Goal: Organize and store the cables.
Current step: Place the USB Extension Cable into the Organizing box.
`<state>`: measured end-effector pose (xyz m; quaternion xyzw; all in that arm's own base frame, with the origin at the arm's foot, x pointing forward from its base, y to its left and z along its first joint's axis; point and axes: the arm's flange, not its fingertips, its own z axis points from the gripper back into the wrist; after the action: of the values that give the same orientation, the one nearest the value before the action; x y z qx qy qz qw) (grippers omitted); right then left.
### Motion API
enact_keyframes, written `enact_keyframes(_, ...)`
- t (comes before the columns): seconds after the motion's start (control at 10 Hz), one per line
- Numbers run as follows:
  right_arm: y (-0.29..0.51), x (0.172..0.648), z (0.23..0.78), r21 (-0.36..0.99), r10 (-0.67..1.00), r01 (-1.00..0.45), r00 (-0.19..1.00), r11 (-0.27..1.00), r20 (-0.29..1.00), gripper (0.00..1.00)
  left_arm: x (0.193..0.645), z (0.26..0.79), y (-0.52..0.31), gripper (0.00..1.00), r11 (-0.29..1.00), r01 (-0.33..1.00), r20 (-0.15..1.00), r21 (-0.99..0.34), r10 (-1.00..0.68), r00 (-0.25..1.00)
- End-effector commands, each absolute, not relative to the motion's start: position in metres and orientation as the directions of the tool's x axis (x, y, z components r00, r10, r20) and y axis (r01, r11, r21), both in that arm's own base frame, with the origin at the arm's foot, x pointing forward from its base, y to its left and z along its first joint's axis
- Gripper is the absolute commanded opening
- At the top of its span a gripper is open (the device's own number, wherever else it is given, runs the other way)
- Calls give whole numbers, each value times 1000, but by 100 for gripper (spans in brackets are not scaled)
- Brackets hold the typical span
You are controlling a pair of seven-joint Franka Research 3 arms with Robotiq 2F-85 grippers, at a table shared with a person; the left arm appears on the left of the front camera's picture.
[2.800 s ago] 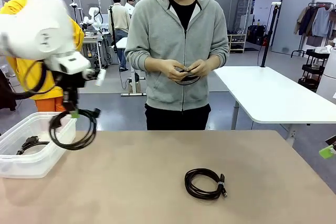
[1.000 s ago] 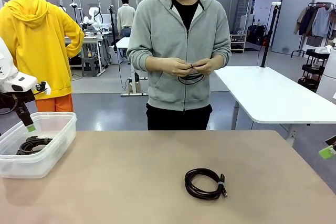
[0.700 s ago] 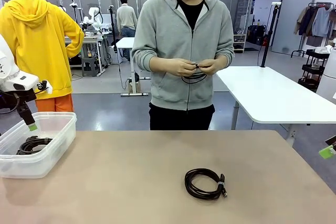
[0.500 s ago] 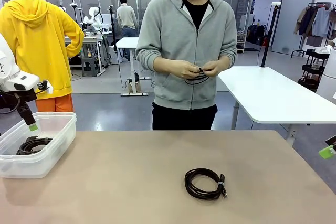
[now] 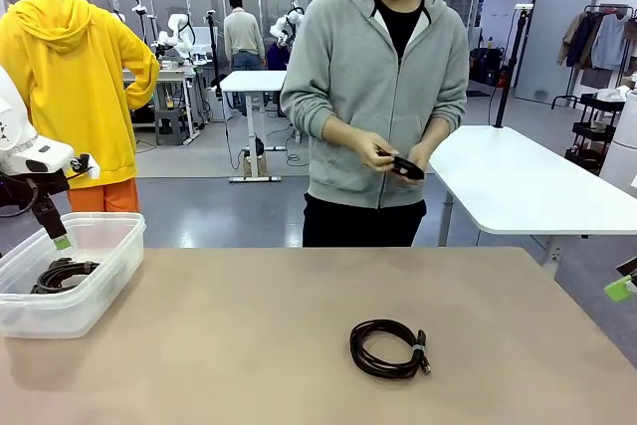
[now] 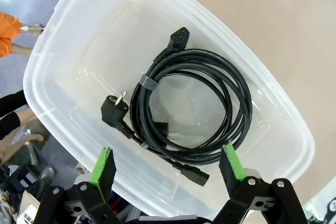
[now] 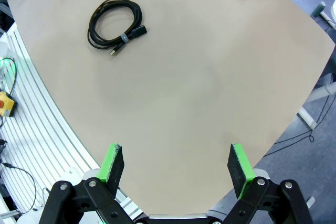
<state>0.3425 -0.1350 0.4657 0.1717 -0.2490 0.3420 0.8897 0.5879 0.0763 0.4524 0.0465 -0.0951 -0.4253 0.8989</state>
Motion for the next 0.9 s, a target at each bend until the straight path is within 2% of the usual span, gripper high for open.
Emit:
enact_keyframes(0.0, -134, 344, 467, 143, 515, -692, 644, 708, 566, 100, 591, 453, 79, 100, 631, 757, 131, 170, -776, 617)
enact_keyframes(0.7, -134, 344, 467, 143, 515, -692, 644, 708, 566, 100, 588, 453, 76, 100, 634, 756, 131, 165, -773, 620)
enact_keyframes(0.8, -134, 344, 467, 143, 515, -692, 644, 708, 566, 100, 580, 474, 71, 100, 685, 709, 155, 166, -728, 668)
